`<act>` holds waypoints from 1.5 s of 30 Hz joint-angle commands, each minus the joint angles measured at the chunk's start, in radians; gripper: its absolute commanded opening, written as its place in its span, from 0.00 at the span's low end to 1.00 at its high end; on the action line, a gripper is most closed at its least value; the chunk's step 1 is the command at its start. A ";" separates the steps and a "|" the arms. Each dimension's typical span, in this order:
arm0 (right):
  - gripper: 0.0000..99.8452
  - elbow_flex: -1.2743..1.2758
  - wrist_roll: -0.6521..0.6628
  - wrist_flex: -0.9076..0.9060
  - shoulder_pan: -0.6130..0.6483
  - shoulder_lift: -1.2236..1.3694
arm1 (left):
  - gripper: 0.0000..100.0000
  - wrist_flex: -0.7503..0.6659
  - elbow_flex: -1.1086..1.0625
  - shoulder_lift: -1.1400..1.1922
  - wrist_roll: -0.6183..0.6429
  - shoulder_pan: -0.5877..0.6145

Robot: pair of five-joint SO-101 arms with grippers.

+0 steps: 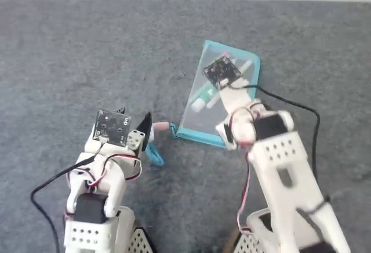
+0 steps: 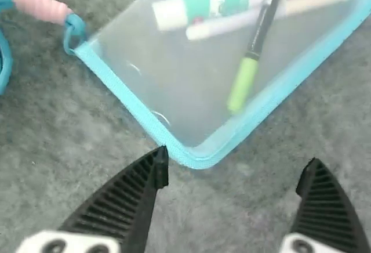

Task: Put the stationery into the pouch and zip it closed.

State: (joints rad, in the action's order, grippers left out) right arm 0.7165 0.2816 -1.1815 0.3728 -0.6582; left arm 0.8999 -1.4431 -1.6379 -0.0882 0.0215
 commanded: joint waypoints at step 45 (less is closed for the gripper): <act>0.12 0.968 -0.012 0.206 -0.458 -1.133 | 0.20 0.298 -0.243 -0.175 0.072 -0.037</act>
State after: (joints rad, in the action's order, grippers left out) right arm 1.6632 0.2800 -0.9866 -0.0736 -1.7983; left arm 1.0810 -1.6932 -1.8006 -0.0222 -0.0092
